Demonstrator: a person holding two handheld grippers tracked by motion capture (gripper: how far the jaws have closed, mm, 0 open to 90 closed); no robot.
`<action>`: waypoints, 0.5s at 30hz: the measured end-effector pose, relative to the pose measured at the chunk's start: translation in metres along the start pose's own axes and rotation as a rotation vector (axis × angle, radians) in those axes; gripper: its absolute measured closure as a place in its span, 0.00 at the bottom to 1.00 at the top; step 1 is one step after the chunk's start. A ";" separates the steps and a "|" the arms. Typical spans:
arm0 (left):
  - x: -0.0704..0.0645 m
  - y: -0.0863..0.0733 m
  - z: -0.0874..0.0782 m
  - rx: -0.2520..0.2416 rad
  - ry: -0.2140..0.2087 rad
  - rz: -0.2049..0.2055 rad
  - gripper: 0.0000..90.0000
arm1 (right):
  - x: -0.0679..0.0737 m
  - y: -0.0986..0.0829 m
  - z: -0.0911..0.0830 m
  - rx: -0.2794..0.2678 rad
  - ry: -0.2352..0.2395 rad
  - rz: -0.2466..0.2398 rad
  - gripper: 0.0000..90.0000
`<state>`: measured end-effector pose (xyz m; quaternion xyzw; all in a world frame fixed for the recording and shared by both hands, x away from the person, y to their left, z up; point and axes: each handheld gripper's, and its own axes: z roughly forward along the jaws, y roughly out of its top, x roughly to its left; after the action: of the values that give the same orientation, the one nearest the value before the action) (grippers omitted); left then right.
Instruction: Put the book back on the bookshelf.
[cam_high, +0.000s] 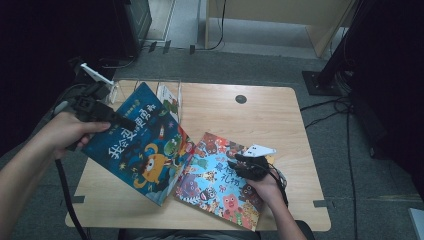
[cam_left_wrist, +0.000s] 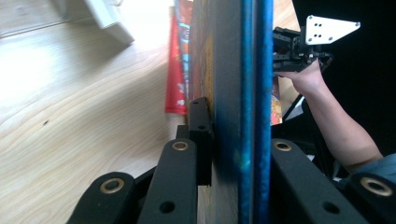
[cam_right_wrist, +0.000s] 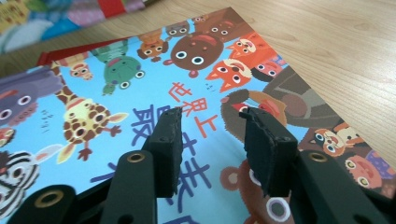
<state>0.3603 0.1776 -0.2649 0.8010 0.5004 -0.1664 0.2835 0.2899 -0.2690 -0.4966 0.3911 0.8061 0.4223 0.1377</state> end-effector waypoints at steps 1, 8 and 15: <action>0.007 -0.007 -0.006 -0.014 0.007 -0.026 0.90 | -0.002 0.003 0.004 0.033 -0.006 0.004 0.60; 0.028 -0.030 -0.023 -0.054 0.034 -0.094 0.90 | -0.003 0.007 0.014 0.059 -0.005 -0.022 0.59; 0.048 -0.047 -0.039 -0.091 0.046 -0.163 0.90 | -0.001 0.008 0.020 0.042 0.013 -0.048 0.56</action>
<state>0.3387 0.2519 -0.2742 0.7473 0.5774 -0.1476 0.2938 0.3055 -0.2555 -0.5019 0.3717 0.8247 0.4045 0.1341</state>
